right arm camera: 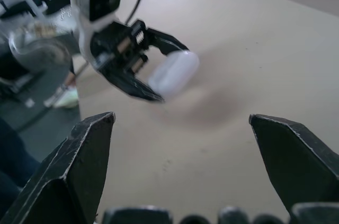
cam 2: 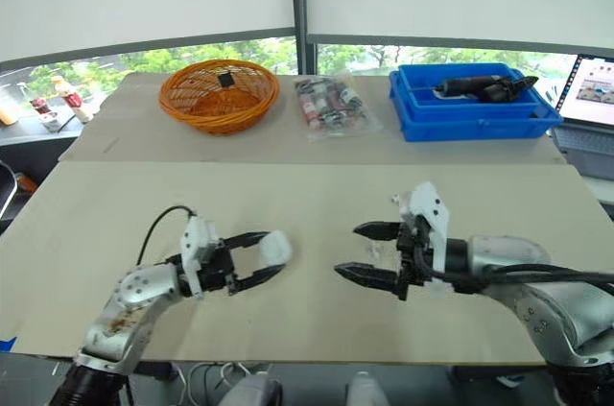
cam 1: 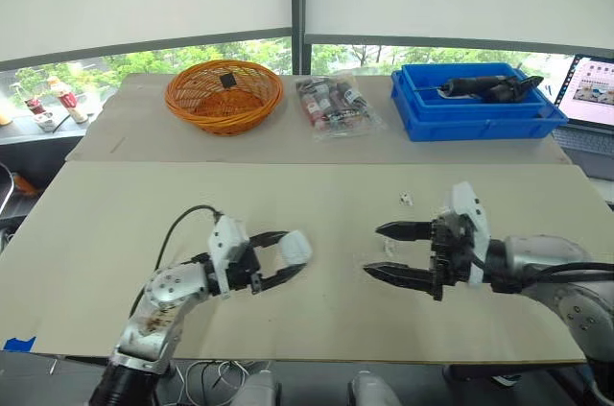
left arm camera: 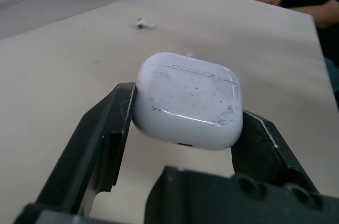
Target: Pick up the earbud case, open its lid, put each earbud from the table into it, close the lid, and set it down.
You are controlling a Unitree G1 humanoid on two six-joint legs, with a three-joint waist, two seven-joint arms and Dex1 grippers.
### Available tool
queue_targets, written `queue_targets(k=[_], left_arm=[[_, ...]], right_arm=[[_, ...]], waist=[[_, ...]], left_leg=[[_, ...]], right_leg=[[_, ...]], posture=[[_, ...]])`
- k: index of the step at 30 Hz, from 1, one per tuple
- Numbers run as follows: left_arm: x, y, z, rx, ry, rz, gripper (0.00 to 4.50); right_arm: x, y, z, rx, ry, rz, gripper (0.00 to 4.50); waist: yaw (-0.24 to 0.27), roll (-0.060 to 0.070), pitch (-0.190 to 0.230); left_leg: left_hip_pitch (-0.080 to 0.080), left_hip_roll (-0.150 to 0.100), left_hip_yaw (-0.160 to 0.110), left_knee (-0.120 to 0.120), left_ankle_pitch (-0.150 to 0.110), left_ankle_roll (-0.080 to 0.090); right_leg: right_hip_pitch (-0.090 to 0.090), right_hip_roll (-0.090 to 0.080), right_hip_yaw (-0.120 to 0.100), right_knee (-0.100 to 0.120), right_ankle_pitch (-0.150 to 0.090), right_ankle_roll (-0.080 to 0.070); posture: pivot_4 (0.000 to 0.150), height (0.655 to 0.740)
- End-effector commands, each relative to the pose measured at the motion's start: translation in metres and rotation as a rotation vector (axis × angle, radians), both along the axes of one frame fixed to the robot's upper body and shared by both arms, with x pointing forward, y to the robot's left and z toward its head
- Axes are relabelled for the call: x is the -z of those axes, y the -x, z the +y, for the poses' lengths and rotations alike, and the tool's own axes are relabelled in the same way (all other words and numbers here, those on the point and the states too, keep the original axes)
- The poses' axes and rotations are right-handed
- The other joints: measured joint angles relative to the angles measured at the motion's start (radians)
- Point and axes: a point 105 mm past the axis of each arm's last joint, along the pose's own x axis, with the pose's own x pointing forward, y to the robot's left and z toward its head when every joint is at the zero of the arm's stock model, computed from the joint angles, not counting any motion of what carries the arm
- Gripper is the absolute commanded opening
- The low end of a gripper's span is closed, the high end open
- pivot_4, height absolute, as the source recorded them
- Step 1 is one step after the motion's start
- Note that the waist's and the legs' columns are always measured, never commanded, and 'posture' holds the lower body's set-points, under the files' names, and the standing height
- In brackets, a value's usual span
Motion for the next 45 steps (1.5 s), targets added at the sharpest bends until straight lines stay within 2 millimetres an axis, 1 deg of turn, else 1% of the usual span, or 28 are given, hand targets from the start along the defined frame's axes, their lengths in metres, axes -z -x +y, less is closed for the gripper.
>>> queue_targets(k=[1, 4, 8, 11, 15, 20, 23, 31, 32, 40, 42, 44, 45], left_arm=[[-0.017, 0.006, -0.011, 0.061, 0.007, -0.162, 2.56], [-0.022, 0.007, -0.015, 0.087, 0.006, -0.237, 2.56], [-0.029, 0.009, -0.021, 0.120, 0.011, -0.302, 2.56], [-0.029, 0.010, -0.023, 0.129, 0.011, -0.309, 2.56], [-0.033, 0.011, -0.025, 0.133, 0.021, -0.329, 2.56], [-0.037, 0.008, -0.026, 0.123, 0.026, -0.339, 2.56], [-0.038, 0.008, -0.027, 0.120, 0.026, -0.343, 2.56], [-0.039, 0.009, -0.030, 0.122, 0.029, -0.359, 2.56], [-0.039, 0.010, -0.030, 0.124, 0.030, -0.362, 2.56], [-0.041, 0.012, -0.033, 0.138, 0.049, -0.367, 2.56], [-0.042, 0.010, -0.031, 0.127, 0.052, -0.359, 3.59], [-0.033, 0.002, -0.024, 0.105, -0.005, -0.310, 4.44], [-0.029, 0.000, -0.022, 0.100, -0.025, -0.287, 4.50]], right_arm=[[-0.001, 0.003, 0.016, 0.001, -0.061, 0.096, 4.50], [0.000, 0.002, 0.022, 0.007, -0.087, 0.152, 4.50], [0.005, 0.002, 0.025, 0.000, -0.069, 0.192, 4.50], [0.005, 0.000, 0.027, 0.005, -0.086, 0.211, 4.50], [0.007, -0.003, 0.036, -0.002, -0.100, 0.246, 4.50], [0.007, -0.006, 0.038, 0.002, -0.113, 0.266, 4.50], [0.008, -0.005, 0.038, -0.004, -0.112, 0.277, 3.67], [0.010, -0.006, 0.040, -0.001, -0.116, 0.293, 0.88], [0.010, -0.006, 0.041, -0.001, -0.118, 0.295, 0.71], [0.012, -0.006, 0.042, -0.007, -0.115, 0.307, 0.72], [0.012, -0.005, 0.042, -0.007, -0.106, 0.302, 0.72], [0.012, -0.009, 0.039, -0.002, -0.042, 0.241, 0.72], [0.012, -0.009, 0.038, -0.002, -0.015, 0.216, 0.72]], waist=[[0.000, 0.000, 0.000], [0.000, 0.000, 0.000], [0.002, 0.000, 0.000], [-0.001, 0.000, 0.000], [-0.010, 0.000, 0.000], [-0.010, 0.000, 0.000], [-0.010, 0.000, 0.000], [-0.011, 0.000, 0.000], [-0.010, 0.000, 0.000], [-0.011, 0.000, 0.000], [-0.010, 0.000, 0.000], [-0.010, 0.000, 0.000], [-0.011, 0.000, 0.000]], left_leg=[[0.000, 0.000, 0.000, 0.000, 0.000, 0.000], [0.000, 0.000, 0.000, 0.000, 0.000, 0.000], [-0.001, -0.001, 0.001, 0.001, 0.000, 0.000], [-0.001, -0.001, 0.001, 0.001, 0.000, 0.000], [-0.001, 0.000, 0.001, 0.001, 0.000, 0.000], [-0.001, 0.000, 0.001, 0.001, 0.000, 0.000], [-0.001, 0.000, 0.000, 0.001, 0.000, 0.000], [-0.001, 0.000, 0.000, 0.001, 0.000, 0.000], [-0.001, 0.000, 0.000, 0.001, 0.000, 0.000], [-0.001, 0.000, 0.000, 0.001, 0.000, 0.000], [-0.001, 0.000, 0.000, 0.001, 0.000, 0.000], [-0.001, 0.000, 0.000, 0.001, 0.000, 0.000], [-0.001, 0.000, 0.001, 0.001, 0.000, 0.000]], right_leg=[[0.000, 0.000, 0.000, 0.000, 0.000, 0.000], [0.000, 0.000, 0.000, 0.000, 0.000, 0.000], [0.000, 0.000, -0.001, 0.000, 0.000, 0.000], [0.000, 0.000, -0.002, 0.000, 0.000, 0.000], [0.000, 0.001, -0.002, 0.001, 0.000, 0.000], [0.000, 0.001, -0.002, 0.001, 0.000, 0.000], [0.000, 0.001, -0.002, 0.001, 0.000, 0.000], [0.000, 0.001, -0.002, 0.001, 0.000, 0.000], [0.000, 0.001, -0.002, 0.001, 0.000, 0.000], [0.000, 0.002, -0.002, 0.001, 0.000, 0.000], [0.000, 0.001, -0.002, 0.001, 0.000, 0.000], [0.000, 0.001, -0.003, 0.001, 0.000, 0.000], [0.000, 0.001, -0.003, 0.001, 0.000, 0.000]], posture=[[0.150, 0.7400], [0.150, 0.7400], [0.150, 0.7400], [0.150, 0.7400], [0.150, 0.7400], [0.150, 0.7400], [0.150, 0.7400], [0.150, 0.7400], [0.150, 0.7400], [0.150, 0.7400], [0.150, 0.7400], [0.150, 0.7400], [0.150, 0.7400]])
